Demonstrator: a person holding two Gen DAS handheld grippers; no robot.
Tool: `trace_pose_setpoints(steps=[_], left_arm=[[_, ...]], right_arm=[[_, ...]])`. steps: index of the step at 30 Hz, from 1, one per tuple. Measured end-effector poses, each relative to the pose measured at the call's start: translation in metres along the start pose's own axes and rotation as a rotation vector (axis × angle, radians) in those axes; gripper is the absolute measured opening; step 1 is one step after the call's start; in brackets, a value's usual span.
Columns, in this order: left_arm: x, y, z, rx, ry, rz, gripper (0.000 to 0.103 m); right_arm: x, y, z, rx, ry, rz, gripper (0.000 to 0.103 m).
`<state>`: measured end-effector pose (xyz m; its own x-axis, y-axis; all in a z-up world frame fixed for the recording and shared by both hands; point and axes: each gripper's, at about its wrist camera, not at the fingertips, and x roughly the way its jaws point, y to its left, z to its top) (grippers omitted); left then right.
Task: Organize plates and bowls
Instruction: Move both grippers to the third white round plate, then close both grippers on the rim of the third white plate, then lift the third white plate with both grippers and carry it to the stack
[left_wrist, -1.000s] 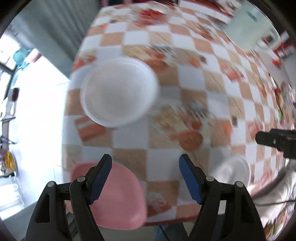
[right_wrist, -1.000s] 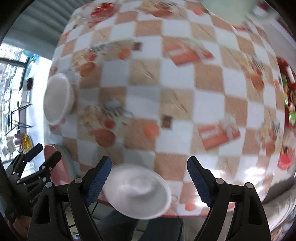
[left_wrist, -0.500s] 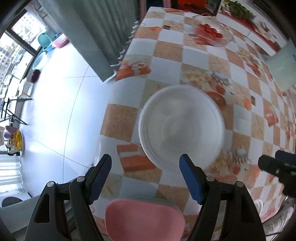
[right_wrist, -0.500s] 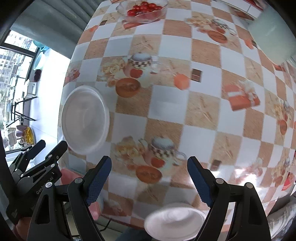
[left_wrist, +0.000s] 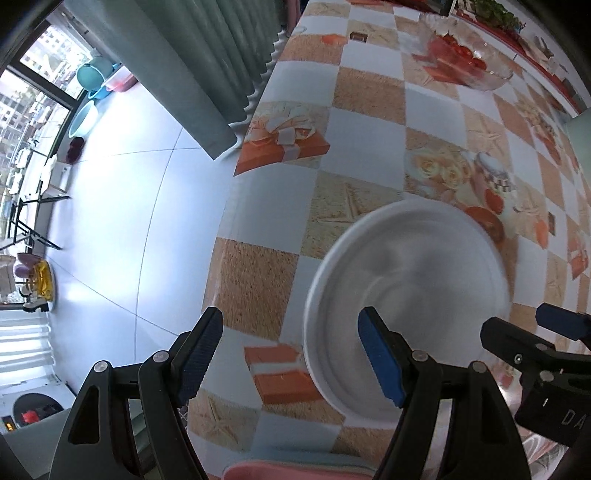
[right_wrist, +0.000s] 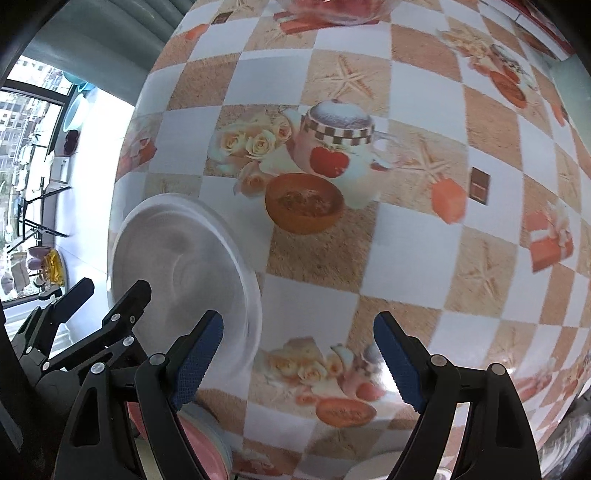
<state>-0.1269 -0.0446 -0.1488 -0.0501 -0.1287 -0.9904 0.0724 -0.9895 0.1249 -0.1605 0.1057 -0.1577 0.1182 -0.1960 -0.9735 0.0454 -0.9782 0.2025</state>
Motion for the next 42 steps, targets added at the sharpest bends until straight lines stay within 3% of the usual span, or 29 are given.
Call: trace_pose_setpoints(steps=[7,9,13,14,15,17,18,20,29,42], left_arm=[[0.018,-0.003,0.009,0.010,0.032,-0.003,0.079],[0.023,-0.002,0.010,0.008,0.048,-0.025,0.079],[0.026,-0.003,0.007,0.007,0.058,-0.072,0.074],[0.026,-0.005,0.007,0.009,0.061,-0.080,0.072],[0.025,-0.008,0.007,0.015,0.062,-0.087,0.068],[0.024,-0.013,0.010,0.033,0.060,-0.098,0.057],[0.023,-0.017,0.010,0.042,0.058,-0.105,0.047],[0.020,-0.026,0.011,0.060,0.055,-0.118,0.039],[0.012,-0.071,0.007,0.115,0.051,-0.125,0.039],[-0.004,-0.175,-0.006,0.266,0.049,-0.142,0.039]], right_arm=[[0.015,0.005,0.007,-0.007,0.009,-0.006,0.082],[0.019,0.005,0.006,-0.010,0.024,0.002,0.063],[0.019,0.002,0.005,0.003,0.019,0.017,0.053],[0.018,0.003,0.005,0.001,0.020,0.031,0.046],[0.018,0.001,0.005,-0.001,0.028,0.057,0.035],[0.018,0.002,0.006,-0.009,0.043,0.084,0.025],[0.017,0.003,0.006,-0.013,0.045,0.089,0.022],[0.017,0.003,0.003,-0.020,0.051,0.088,0.015],[0.008,-0.037,-0.010,0.019,0.061,0.076,0.014],[-0.007,-0.110,-0.037,0.156,0.086,0.050,0.014]])
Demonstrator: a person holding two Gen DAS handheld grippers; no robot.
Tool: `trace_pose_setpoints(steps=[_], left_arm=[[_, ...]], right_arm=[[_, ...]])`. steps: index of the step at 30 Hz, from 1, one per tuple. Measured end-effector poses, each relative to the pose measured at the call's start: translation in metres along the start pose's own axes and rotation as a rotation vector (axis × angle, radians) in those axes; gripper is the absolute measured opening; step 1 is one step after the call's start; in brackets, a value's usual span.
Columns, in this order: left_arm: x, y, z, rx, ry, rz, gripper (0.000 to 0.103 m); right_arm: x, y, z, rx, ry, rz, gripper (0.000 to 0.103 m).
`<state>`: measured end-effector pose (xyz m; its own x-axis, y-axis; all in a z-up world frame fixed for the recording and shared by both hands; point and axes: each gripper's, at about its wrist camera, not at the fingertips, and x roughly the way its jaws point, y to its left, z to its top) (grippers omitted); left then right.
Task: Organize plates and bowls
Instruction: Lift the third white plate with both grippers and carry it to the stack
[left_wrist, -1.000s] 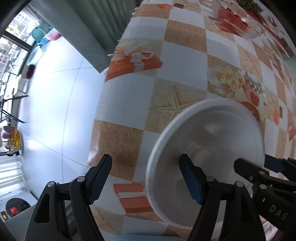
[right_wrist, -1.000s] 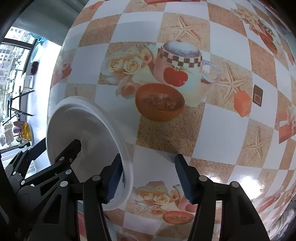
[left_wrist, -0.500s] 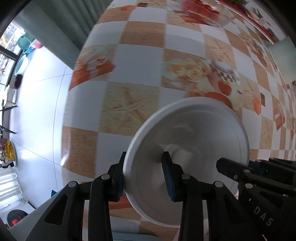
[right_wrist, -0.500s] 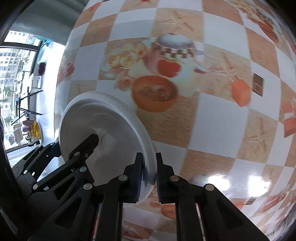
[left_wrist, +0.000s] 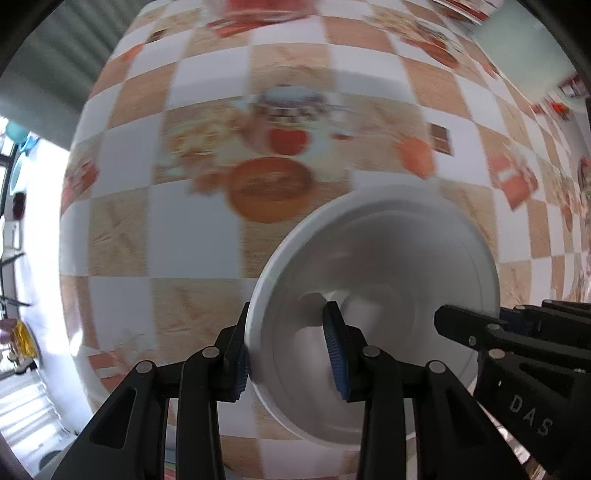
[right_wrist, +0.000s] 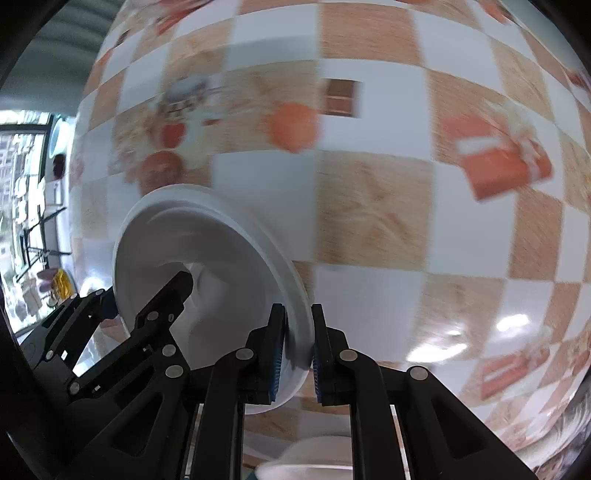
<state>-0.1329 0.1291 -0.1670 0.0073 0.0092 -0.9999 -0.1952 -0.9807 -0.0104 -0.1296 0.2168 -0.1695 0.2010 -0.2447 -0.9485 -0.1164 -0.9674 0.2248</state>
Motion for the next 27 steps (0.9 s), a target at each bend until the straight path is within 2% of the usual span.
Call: trace_pose_setpoints(steps=[4,8,14,18,20,26,27], left_arm=[[0.001,-0.026,0.002,0.035,0.008,-0.004,0.039],[-0.002,-0.067,0.001,0.086,0.005,0.009,0.039],[0.002,-0.099,0.007,0.123,0.004,0.016,0.039],[0.007,-0.139,0.004,0.133,0.002,0.022,0.039],[0.006,-0.134,0.004,0.127,0.001,0.021,0.039],[0.002,-0.140,0.002,0.129,-0.005,0.024,0.040],[-0.001,-0.123,0.000,0.128,-0.005,0.023,0.040]], right_arm=[[-0.004,-0.019,-0.007,0.036,-0.002,0.000,0.014],[-0.008,-0.046,-0.016,0.059,-0.001,-0.003,0.014],[-0.014,-0.075,-0.025,0.088,-0.003,0.005,0.014],[-0.014,-0.077,-0.024,0.099,-0.003,0.012,0.014],[-0.009,-0.062,-0.024,0.102,-0.004,0.020,0.014],[-0.008,-0.076,-0.022,0.109,-0.005,0.044,0.014],[-0.008,-0.077,-0.022,0.108,-0.006,0.045,0.014]])
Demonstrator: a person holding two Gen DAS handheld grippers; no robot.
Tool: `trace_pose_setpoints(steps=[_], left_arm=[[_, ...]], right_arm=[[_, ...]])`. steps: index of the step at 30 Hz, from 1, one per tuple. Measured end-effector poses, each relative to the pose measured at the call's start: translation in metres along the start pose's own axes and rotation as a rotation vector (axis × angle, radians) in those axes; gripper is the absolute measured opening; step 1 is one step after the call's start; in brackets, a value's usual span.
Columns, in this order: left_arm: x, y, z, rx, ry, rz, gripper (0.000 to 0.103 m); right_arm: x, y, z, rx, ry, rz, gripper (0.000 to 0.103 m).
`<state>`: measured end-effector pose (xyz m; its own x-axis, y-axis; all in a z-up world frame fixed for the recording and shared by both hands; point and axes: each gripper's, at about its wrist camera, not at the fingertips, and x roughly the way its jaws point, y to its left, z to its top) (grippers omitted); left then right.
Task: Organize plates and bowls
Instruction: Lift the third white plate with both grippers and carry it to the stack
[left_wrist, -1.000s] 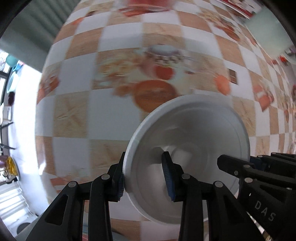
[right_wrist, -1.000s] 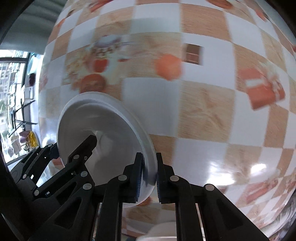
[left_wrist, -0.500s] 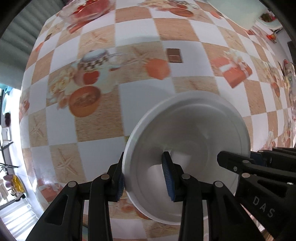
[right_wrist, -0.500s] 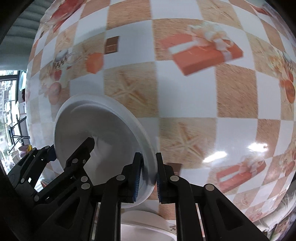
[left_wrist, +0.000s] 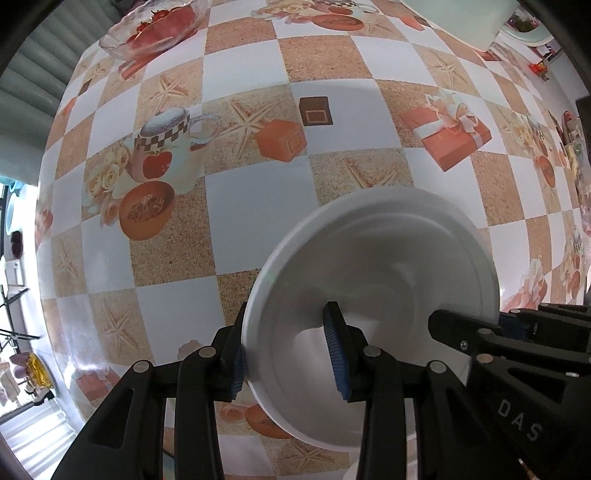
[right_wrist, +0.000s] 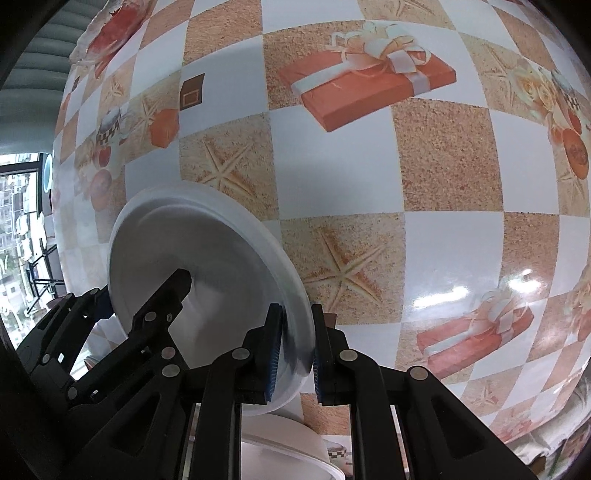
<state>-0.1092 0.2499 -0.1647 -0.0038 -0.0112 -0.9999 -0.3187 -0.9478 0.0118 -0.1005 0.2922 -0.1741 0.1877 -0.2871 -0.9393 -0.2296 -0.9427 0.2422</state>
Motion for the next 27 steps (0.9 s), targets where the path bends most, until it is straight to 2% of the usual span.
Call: trace_pose_setpoints(steps=[9,18,27], left_arm=[[-0.001,0.014,-0.006,-0.001,-0.002,-0.003,0.041],[-0.005,0.020,-0.009,0.014,-0.002,-0.001,0.041],[-0.033,0.020,-0.017,0.028,-0.045,0.011,0.041]], right_arm=[[0.006,-0.005,-0.008,-0.001,0.000,0.017,0.014],[-0.004,-0.011,-0.011,0.008,-0.001,0.025,0.015],[-0.030,-0.012,-0.013,0.003,-0.032,0.034,0.015]])
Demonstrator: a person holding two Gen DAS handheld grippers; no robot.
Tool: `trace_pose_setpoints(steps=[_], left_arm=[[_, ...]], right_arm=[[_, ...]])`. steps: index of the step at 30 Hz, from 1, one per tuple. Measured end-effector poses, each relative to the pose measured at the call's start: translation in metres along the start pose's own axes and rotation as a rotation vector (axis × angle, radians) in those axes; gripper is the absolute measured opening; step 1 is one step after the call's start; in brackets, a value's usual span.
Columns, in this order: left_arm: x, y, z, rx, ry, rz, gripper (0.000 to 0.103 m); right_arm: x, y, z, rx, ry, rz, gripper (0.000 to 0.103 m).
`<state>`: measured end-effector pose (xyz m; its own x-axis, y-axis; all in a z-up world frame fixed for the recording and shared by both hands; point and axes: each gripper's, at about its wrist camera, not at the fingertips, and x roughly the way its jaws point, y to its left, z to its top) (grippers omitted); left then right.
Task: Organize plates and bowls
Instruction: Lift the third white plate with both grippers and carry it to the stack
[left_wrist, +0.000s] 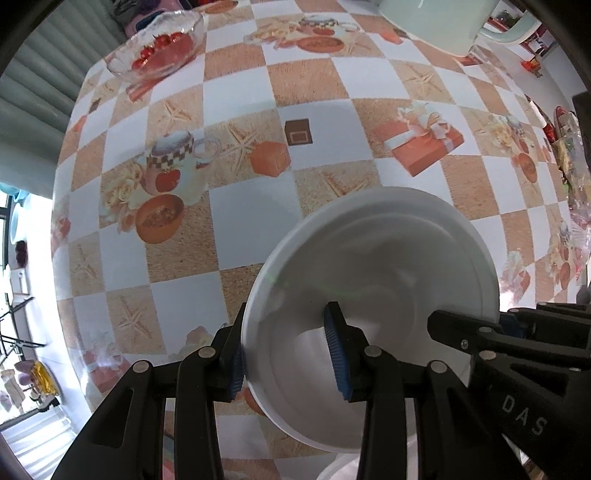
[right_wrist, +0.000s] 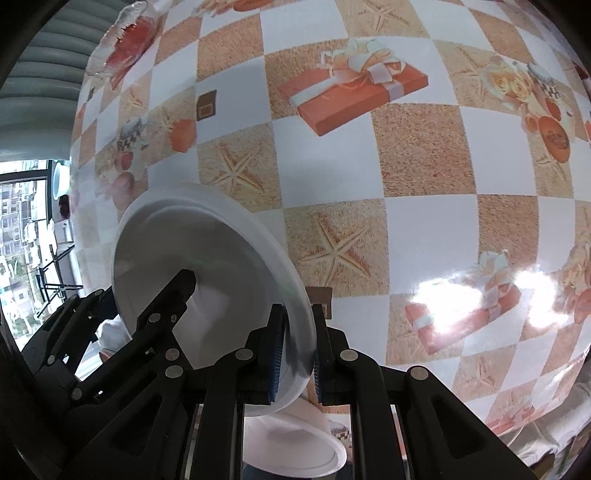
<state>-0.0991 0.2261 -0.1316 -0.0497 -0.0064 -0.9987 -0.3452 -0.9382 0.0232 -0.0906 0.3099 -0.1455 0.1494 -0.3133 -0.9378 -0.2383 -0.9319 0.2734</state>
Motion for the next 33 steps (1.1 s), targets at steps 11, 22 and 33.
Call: trace_pose_setpoints(steps=[11,22,33], left_arm=[[-0.042,0.003,-0.026,0.025,-0.057,-0.003,0.041],[-0.059,-0.006,-0.068,0.076,-0.056,-0.027,0.041],[-0.049,-0.019,-0.113,0.162,-0.004,-0.045,0.041]], right_arm=[[-0.031,0.006,-0.020,-0.022,-0.037,-0.011,0.015],[-0.036,0.008,-0.073,-0.016,-0.036,-0.023,0.016],[-0.016,-0.012,-0.118,0.014,0.017,-0.036,0.016]])
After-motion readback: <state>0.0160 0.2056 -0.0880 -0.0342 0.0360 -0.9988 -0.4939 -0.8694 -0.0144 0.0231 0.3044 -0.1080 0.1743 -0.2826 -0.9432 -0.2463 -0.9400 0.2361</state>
